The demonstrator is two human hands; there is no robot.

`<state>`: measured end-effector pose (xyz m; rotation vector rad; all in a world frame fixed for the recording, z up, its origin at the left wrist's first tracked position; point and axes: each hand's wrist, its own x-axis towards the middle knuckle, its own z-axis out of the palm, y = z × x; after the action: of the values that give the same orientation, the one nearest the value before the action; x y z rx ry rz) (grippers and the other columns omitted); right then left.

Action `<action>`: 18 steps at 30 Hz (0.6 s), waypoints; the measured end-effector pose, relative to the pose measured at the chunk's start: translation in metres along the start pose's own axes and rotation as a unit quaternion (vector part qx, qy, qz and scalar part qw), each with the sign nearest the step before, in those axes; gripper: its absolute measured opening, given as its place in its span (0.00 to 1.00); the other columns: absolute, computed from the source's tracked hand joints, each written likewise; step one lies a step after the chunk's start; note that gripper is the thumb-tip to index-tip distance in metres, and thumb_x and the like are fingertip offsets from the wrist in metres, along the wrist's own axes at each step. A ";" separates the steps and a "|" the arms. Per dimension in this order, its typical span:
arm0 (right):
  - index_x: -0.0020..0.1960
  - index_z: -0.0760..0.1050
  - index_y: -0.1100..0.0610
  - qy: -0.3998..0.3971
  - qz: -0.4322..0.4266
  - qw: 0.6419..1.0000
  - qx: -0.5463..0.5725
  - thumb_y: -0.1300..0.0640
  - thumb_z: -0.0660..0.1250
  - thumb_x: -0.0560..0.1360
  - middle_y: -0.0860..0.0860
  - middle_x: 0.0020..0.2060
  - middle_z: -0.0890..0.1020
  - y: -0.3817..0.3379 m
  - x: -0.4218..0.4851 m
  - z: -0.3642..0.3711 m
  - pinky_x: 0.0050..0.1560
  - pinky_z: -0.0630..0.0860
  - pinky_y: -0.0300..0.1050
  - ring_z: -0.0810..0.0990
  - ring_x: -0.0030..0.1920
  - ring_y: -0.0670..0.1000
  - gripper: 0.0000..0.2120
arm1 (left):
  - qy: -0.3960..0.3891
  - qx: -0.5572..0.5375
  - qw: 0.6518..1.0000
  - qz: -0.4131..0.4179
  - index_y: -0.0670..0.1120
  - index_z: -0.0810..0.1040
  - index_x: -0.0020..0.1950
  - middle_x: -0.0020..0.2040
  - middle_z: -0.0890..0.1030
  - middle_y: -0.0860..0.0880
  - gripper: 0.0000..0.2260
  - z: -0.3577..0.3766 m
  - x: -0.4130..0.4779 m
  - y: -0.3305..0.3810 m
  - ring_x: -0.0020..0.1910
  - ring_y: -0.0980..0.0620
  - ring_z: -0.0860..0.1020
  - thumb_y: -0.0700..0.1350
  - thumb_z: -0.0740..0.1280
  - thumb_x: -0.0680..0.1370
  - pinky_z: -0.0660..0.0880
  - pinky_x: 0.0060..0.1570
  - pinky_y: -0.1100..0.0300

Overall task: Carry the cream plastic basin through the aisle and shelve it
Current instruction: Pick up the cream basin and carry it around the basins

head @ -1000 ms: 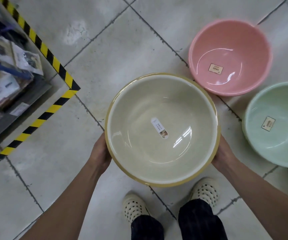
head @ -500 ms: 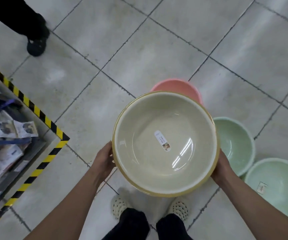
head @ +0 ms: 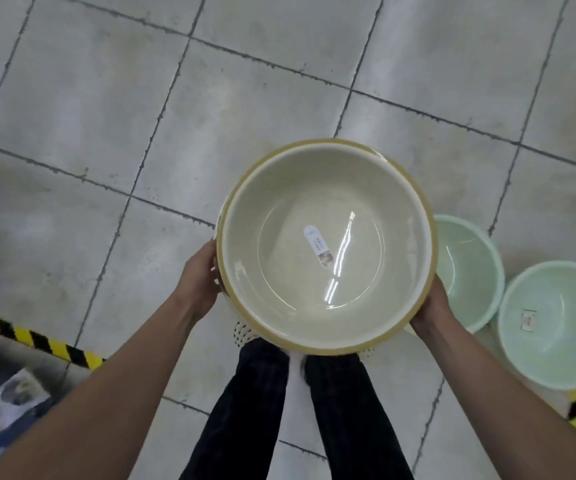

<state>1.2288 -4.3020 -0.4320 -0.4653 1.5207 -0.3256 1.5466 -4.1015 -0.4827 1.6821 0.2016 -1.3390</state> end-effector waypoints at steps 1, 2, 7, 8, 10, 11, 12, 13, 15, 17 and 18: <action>0.50 0.82 0.50 0.005 -0.008 1.000 0.001 0.58 0.65 0.82 0.45 0.37 0.87 -0.001 0.009 0.005 0.38 0.84 0.42 0.86 0.37 0.47 0.08 | -0.007 0.010 1.000 -0.009 0.49 0.77 0.58 0.56 0.75 0.44 0.14 0.001 0.015 0.006 0.52 0.41 0.74 0.56 0.70 0.77 0.68 0.52 0.42; 0.50 0.82 0.49 0.011 -0.013 1.000 0.004 0.58 0.66 0.82 0.44 0.37 0.87 -0.002 0.019 0.009 0.39 0.84 0.43 0.86 0.38 0.47 0.07 | -0.017 0.017 1.000 -0.014 0.50 0.75 0.58 0.57 0.75 0.44 0.16 0.002 0.030 0.008 0.53 0.41 0.74 0.56 0.70 0.76 0.68 0.52 0.42; 0.47 0.81 0.49 0.035 -0.020 0.999 0.016 0.57 0.69 0.80 0.44 0.36 0.85 -0.001 0.070 0.020 0.42 0.81 0.43 0.84 0.39 0.47 0.05 | -0.031 0.040 0.999 -0.013 0.52 0.71 0.59 0.58 0.74 0.46 0.17 0.012 0.100 0.008 0.54 0.42 0.73 0.55 0.70 0.75 0.67 0.54 0.43; 0.46 0.81 0.49 0.037 -0.022 0.999 0.018 0.56 0.69 0.80 0.43 0.35 0.85 0.001 0.081 0.021 0.42 0.81 0.43 0.83 0.39 0.47 0.05 | -0.027 0.044 0.999 -0.014 0.53 0.71 0.59 0.58 0.73 0.46 0.17 0.012 0.115 0.006 0.54 0.42 0.73 0.55 0.70 0.75 0.67 0.53 0.43; 0.47 0.81 0.49 0.034 -0.026 0.999 0.024 0.55 0.69 0.80 0.43 0.35 0.85 0.004 0.105 0.023 0.45 0.81 0.44 0.83 0.41 0.49 0.05 | -0.030 0.053 0.998 -0.018 0.53 0.71 0.59 0.58 0.73 0.46 0.16 0.015 0.140 0.003 0.54 0.41 0.72 0.54 0.70 0.74 0.67 0.53 0.42; 0.48 0.82 0.49 0.029 -0.030 0.999 0.025 0.54 0.68 0.80 0.43 0.36 0.86 0.006 0.117 0.024 0.46 0.81 0.46 0.83 0.43 0.49 0.04 | -0.035 0.054 0.998 -0.015 0.52 0.70 0.59 0.58 0.72 0.46 0.16 0.017 0.152 0.002 0.54 0.41 0.71 0.54 0.70 0.75 0.66 0.53 0.42; 0.50 0.82 0.49 0.026 -0.031 0.999 0.025 0.54 0.68 0.80 0.44 0.38 0.86 0.008 0.129 0.023 0.47 0.81 0.47 0.84 0.44 0.50 0.04 | -0.039 0.053 0.998 -0.013 0.52 0.71 0.59 0.59 0.71 0.45 0.16 0.019 0.162 0.001 0.54 0.41 0.69 0.53 0.69 0.75 0.65 0.53 0.41; 0.51 0.83 0.49 0.025 -0.031 0.999 0.027 0.54 0.68 0.80 0.45 0.39 0.86 0.011 0.140 0.023 0.49 0.81 0.48 0.84 0.45 0.50 0.04 | -0.036 0.056 0.998 -0.013 0.52 0.72 0.60 0.59 0.70 0.45 0.15 0.021 0.170 0.000 0.54 0.41 0.68 0.52 0.69 0.76 0.64 0.53 0.41; 0.51 0.83 0.50 0.026 -0.029 0.999 0.037 0.54 0.69 0.80 0.46 0.40 0.86 0.016 0.163 0.020 0.52 0.81 0.49 0.84 0.45 0.50 0.04 | -0.035 0.055 0.998 -0.011 0.51 0.74 0.60 0.60 0.70 0.45 0.14 0.023 0.187 -0.002 0.54 0.40 0.68 0.52 0.69 0.76 0.65 0.54 0.40; 0.52 0.83 0.51 0.025 -0.024 0.999 0.039 0.52 0.70 0.79 0.49 0.43 0.86 0.021 0.180 0.021 0.51 0.81 0.50 0.84 0.45 0.52 0.05 | -0.038 0.053 0.998 -0.009 0.50 0.76 0.61 0.60 0.70 0.46 0.15 0.024 0.200 -0.005 0.55 0.40 0.69 0.52 0.70 0.76 0.66 0.54 0.39; 0.54 0.83 0.52 0.025 -0.017 0.999 0.034 0.50 0.71 0.78 0.51 0.46 0.86 0.024 0.188 0.022 0.50 0.81 0.50 0.84 0.47 0.54 0.08 | -0.038 0.053 0.998 -0.013 0.50 0.75 0.61 0.60 0.70 0.45 0.15 0.024 0.207 -0.007 0.55 0.39 0.70 0.52 0.70 0.76 0.66 0.54 0.39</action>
<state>1.2551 -4.3700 -0.6087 -0.4324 1.5472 -0.4182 1.6062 -4.1989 -0.6574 1.7177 0.1097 -1.4526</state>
